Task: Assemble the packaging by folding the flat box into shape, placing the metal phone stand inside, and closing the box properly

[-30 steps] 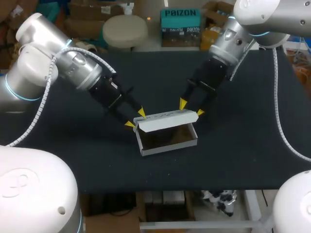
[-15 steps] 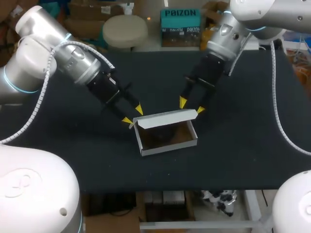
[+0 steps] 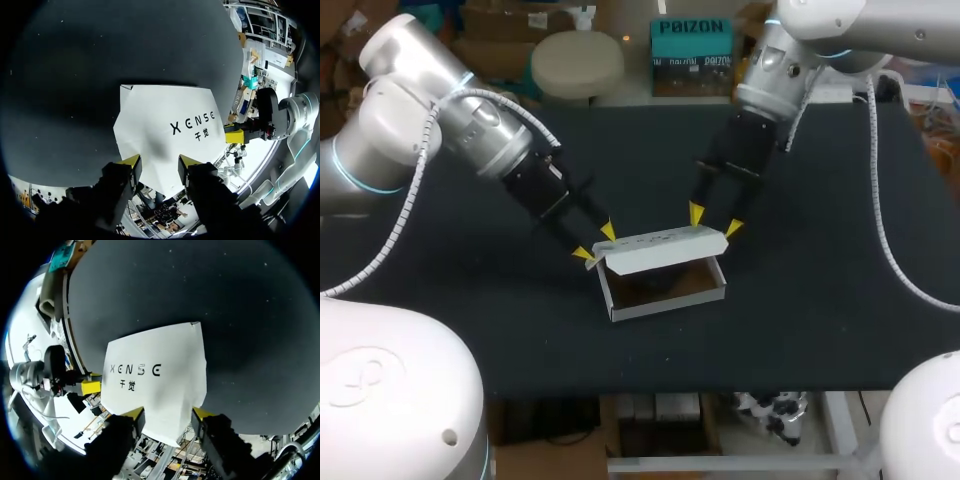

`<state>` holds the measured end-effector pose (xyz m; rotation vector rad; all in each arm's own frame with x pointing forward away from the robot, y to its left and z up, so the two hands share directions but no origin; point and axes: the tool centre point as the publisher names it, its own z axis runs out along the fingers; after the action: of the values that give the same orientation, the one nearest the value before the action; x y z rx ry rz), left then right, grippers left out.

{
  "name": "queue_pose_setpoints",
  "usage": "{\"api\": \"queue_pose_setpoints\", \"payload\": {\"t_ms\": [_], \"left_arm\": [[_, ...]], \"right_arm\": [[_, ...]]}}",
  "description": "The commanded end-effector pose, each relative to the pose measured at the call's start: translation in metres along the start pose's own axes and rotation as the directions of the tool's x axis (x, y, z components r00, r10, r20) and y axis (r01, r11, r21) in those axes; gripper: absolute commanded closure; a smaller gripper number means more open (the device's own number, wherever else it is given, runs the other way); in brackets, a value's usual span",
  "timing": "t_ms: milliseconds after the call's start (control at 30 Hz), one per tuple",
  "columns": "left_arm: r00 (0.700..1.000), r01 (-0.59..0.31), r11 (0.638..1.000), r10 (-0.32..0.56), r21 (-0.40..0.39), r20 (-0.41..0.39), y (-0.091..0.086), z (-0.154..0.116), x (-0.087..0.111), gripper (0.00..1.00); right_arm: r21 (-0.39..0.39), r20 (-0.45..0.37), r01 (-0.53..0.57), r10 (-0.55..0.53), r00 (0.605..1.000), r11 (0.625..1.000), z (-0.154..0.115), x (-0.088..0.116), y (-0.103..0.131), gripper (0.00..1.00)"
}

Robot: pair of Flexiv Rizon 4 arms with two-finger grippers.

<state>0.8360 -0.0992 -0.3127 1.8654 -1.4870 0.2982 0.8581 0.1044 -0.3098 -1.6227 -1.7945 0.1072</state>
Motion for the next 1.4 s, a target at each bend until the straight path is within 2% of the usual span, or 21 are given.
{"api": "queue_pose_setpoints", "payload": {"t_ms": [33,533,700,1000,1400], "left_arm": [[1.0,0.0,1.0,0.0,0.002,0.012,0.001,0.003,-0.001,0.52],[0.988,-0.116,0.992,0.11,0.046,0.109,0.002,0.031,-0.013,0.51],[0.982,-0.135,0.988,0.125,0.069,0.139,0.002,0.034,-0.013,0.52],[0.974,-0.174,0.98,0.157,0.097,0.162,0.005,0.037,-0.018,0.53],[0.956,-0.263,0.952,0.236,0.155,0.177,0.005,0.034,-0.027,0.51]], "right_arm": [[0.005,0.01,0.003,-0.003,1.0,1.0,0.002,-0.003,0.001,0.4],[-0.037,0.044,0.075,-0.073,0.996,0.997,0.022,-0.02,0.004,0.37],[-0.069,0.07,0.096,-0.091,0.993,0.993,0.023,-0.021,0.003,0.36],[-0.09,0.092,0.121,-0.113,0.989,0.989,0.032,-0.023,0.004,0.4],[-0.104,0.044,0.128,-0.124,0.991,0.986,0.047,-0.04,0.011,0.41]]}}
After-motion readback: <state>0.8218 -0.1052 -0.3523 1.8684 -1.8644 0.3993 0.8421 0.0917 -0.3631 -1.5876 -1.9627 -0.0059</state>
